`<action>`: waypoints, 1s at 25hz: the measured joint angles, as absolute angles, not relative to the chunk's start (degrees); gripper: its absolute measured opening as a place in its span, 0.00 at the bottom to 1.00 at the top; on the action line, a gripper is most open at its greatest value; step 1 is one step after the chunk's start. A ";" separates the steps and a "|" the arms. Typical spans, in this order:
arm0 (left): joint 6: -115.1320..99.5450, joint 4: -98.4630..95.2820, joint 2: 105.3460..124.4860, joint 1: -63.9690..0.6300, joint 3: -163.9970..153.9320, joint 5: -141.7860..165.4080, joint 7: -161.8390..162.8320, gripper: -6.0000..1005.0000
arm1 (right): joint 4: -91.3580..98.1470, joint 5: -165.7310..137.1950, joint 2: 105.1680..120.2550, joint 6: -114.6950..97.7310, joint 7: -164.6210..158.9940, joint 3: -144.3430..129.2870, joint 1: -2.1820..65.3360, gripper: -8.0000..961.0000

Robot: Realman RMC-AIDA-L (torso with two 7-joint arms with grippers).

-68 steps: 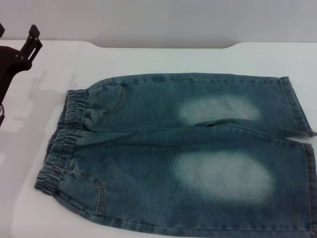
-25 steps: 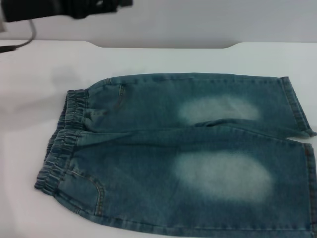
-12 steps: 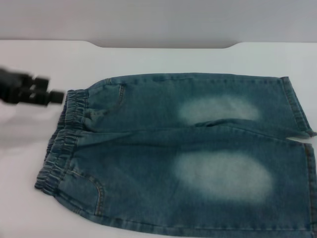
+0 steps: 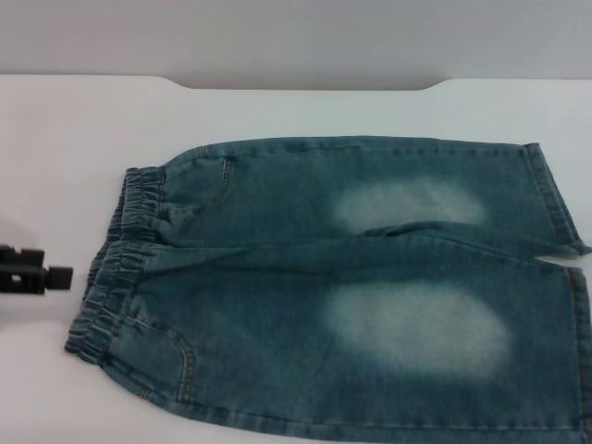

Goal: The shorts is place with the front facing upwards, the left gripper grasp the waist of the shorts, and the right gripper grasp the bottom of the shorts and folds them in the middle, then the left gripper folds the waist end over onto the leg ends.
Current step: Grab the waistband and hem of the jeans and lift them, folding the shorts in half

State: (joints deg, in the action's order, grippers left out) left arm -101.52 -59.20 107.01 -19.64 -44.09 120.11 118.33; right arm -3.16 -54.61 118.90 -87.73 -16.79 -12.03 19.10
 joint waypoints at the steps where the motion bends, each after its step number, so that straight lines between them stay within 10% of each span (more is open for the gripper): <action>1: -101.30 -58.45 107.22 -19.78 -44.12 121.08 117.96 0.80 | -3.16 -54.60 118.91 -87.74 -16.80 -12.03 19.23 0.56; 25: -93.88 -55.21 112.48 -22.48 -44.64 136.92 113.62 0.78 | -3.60 -54.57 119.09 -88.43 -18.27 -12.04 19.73 0.56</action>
